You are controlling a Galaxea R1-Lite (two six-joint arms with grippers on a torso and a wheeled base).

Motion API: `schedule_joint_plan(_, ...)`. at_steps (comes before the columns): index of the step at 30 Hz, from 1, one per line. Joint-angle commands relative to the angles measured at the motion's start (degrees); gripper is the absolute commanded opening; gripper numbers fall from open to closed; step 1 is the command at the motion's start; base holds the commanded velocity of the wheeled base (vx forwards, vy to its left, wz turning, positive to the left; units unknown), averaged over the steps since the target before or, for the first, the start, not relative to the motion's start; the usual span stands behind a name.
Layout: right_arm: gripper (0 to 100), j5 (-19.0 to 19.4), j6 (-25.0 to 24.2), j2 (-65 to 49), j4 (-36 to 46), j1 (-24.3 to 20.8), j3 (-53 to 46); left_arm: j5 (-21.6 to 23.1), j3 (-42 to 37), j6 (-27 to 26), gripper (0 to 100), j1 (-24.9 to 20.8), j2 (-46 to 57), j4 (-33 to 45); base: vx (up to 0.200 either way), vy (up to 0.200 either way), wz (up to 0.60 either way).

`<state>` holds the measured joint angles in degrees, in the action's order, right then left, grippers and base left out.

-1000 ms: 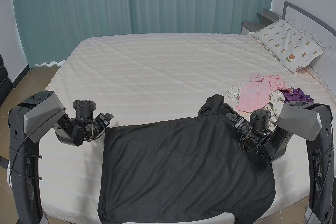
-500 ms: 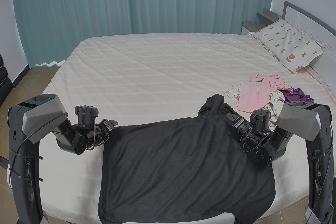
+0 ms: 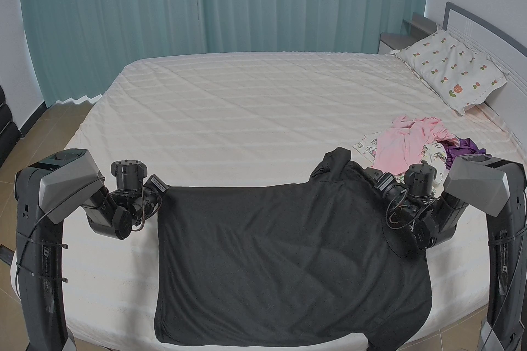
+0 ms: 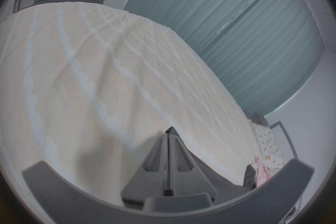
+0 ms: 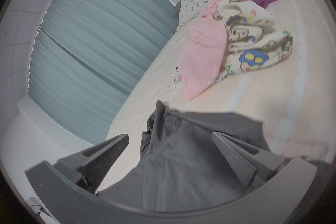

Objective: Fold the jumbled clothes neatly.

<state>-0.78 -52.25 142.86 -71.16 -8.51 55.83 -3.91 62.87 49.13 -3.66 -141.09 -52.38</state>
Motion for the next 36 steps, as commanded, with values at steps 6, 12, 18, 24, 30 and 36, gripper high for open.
schedule_joint_plan(6, 100, 5.61, 0.31, -2.24, 0.93, 2.8, 3.32, -0.66, 2.0, 1.06, 0, 1.72, -1.73, -0.79, 0.0, 0.0, 0.0)
schedule_joint_plan(12, 100, 6.41, 9.8, 0.05, 7.26, 1.48, 10.17, -0.83, 1.91, 1.15, 0, 2.34, -1.9, -0.7, 0.0, 0.0, 0.0)
schedule_joint_plan(18, 100, 6.41, 20.7, 5.23, 13.94, 1.3, 18.96, -1.45, 1.73, 1.58, 0, 2.51, -2.43, -0.62, 0.0, 0.0, 0.0)
schedule_joint_plan(24, 100, 7.46, 25.09, 9.28, 22.29, 0.77, 26.96, -1.36, 1.47, 1.58, 0, 2.34, -2.61, -0.62, 0.0, 0.0, 0.0)
schedule_joint_plan(30, 100, 5.7, 26.32, 13.32, 24.66, 1.04, 35.4, -1.36, 1.29, 1.67, 0, 2.34, -2.61, -0.62, 0.0, 0.0, 0.0)
schedule_joint_plan(36, 100, 5.88, 26.15, 13.85, 27.83, 1.21, 36.36, -1.36, 1.29, 1.67, 0, 2.25, -2.61, -0.62, 0.0, 0.0, 0.0)
